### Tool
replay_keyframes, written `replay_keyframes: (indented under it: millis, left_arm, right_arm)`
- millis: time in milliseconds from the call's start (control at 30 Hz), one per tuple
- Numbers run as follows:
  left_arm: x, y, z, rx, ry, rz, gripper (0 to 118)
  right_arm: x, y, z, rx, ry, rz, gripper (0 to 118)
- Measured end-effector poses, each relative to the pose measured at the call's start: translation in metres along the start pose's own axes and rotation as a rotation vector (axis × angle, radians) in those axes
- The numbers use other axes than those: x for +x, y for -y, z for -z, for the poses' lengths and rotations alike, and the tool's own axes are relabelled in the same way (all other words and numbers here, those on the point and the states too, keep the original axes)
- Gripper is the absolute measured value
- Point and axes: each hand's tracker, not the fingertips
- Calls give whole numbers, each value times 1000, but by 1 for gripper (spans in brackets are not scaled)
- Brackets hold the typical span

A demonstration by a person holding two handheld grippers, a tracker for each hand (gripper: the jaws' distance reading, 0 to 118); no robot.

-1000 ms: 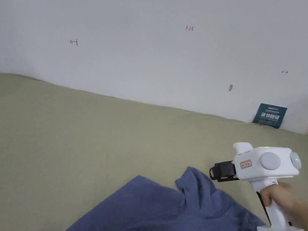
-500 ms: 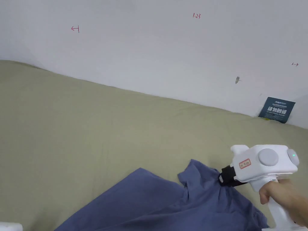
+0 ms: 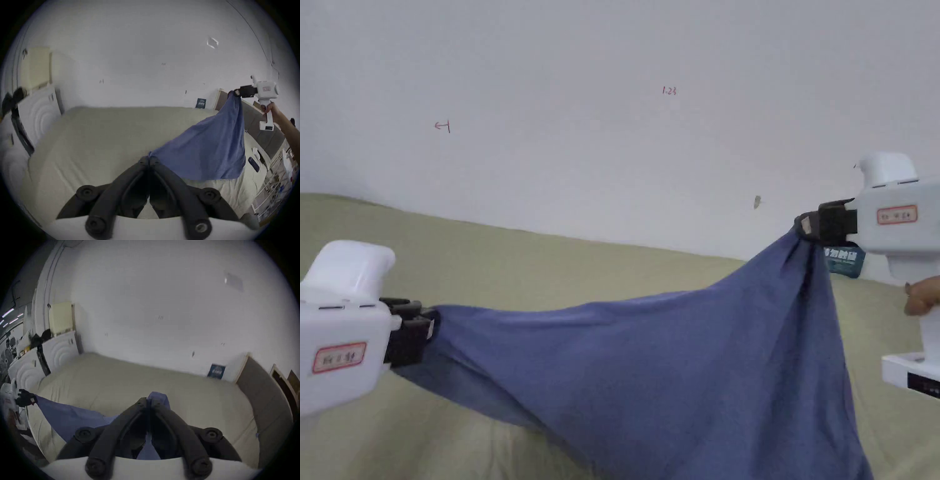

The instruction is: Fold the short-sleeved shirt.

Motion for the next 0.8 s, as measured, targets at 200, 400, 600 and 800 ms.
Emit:
replay_keyframes:
  millis: [200, 400, 600, 800]
  left_arm:
    - [0, -91, 3, 15, 1, 100, 0]
    - [-25, -182, 13, 94, -46, 48, 0]
    - [-43, -252, 30, 123, -62, 35, 0]
    - [-31, -295, 39, 155, -146, 108, 0]
  right_arm:
    - [19, -73, -37, 146, 75, 22, 5]
    - [39, -126, -51, 226, 146, 58, 5]
    - [47, -161, -49, 298, 204, 26, 5]
    - [38, -193, -41, 363, 265, -14, 5]
